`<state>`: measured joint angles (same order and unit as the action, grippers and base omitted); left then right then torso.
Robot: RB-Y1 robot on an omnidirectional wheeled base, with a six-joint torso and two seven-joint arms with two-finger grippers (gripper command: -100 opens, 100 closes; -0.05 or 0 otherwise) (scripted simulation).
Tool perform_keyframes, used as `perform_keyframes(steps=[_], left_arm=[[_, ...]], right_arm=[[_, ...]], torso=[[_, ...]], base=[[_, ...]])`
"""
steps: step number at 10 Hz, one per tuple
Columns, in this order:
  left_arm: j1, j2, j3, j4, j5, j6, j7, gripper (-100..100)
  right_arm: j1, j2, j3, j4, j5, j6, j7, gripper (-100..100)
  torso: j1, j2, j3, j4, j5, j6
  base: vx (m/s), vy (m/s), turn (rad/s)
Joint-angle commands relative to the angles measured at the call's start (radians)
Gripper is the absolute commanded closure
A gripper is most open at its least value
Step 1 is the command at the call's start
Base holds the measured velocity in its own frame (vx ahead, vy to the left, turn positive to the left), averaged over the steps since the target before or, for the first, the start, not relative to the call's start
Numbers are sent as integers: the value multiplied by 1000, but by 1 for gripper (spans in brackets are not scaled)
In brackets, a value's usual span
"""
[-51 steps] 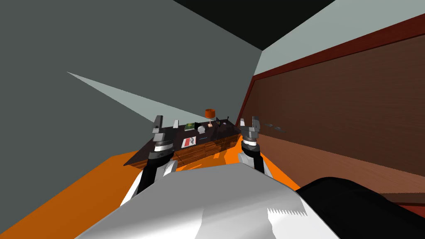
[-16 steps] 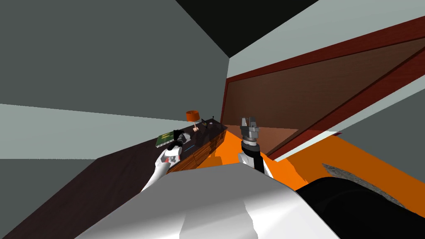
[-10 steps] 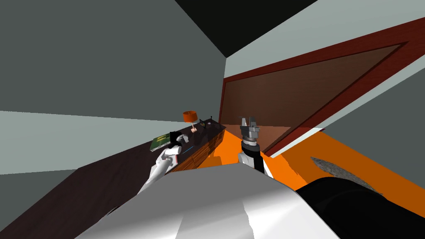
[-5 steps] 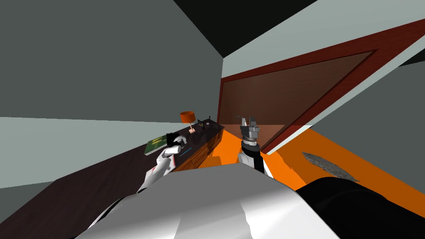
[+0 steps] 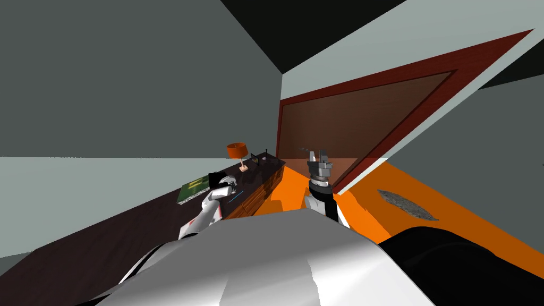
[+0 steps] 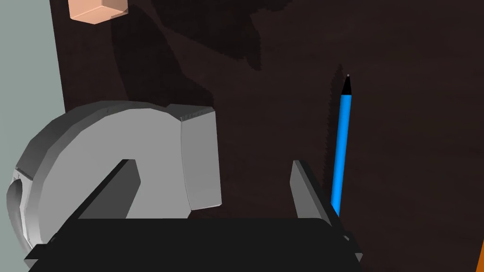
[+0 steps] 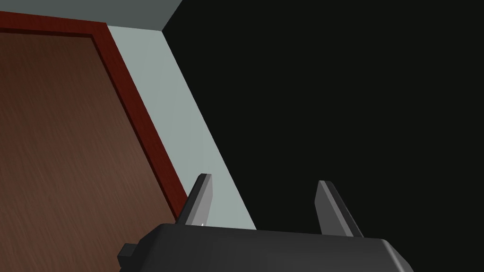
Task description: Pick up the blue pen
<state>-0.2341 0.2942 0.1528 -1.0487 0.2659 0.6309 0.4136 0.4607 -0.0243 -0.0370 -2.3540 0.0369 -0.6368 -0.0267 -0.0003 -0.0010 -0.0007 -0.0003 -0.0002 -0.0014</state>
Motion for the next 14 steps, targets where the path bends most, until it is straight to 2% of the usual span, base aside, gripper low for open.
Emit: perform_keyframes(steps=[1,2,3,5,7,8,9,10,11,14], left_arm=[[-29,11,10,50,18,50,10,-100],[-29,11,10,62,18,62,10,-100],[-56,19,18,102,31,97,17,-100],[-56,19,18,121,31,104,17,-100],[-106,35,32,200,57,169,32,-100],[-106,35,32,222,57,182,32,-100],[-128,44,39,254,68,217,39,-100],[-128,44,39,282,68,217,39,-100],[-149,52,45,308,79,250,45,-100],[-168,61,50,372,89,280,50,-100]], right_arm=[[0,0,0,0,0,0,0,0],[0,0,0,0,0,0,0,0],[0,0,0,0,0,0,0,0],[0,0,0,0,0,0,0,0],[0,0,0,0,0,0,0,0],[0,0,0,0,0,0,0,0],[0,0,0,0,0,0,0,0],[0,0,0,0,0,0,0,0],[0,0,0,0,0,0,0,0],[0,0,0,0,0,0,0,0]], torso=[[0,0,0,0,0,0],[0,0,0,0,0,1],[0,0,0,0,0,0],[0,0,0,0,0,0],[0,0,0,0,0,0],[0,-1,0,0,0,1],[0,0,0,0,0,0],[0,0,0,0,0,0],[0,0,0,0,0,0],[0,0,0,0,0,0]], base=[[20,7,-124],[18,12,-62],[19,11,-92],[12,10,-40],[19,13,-148],[19,18,-69],[19,12,-76],[17,9,-56],[18,8,-114],[12,10,-56]])
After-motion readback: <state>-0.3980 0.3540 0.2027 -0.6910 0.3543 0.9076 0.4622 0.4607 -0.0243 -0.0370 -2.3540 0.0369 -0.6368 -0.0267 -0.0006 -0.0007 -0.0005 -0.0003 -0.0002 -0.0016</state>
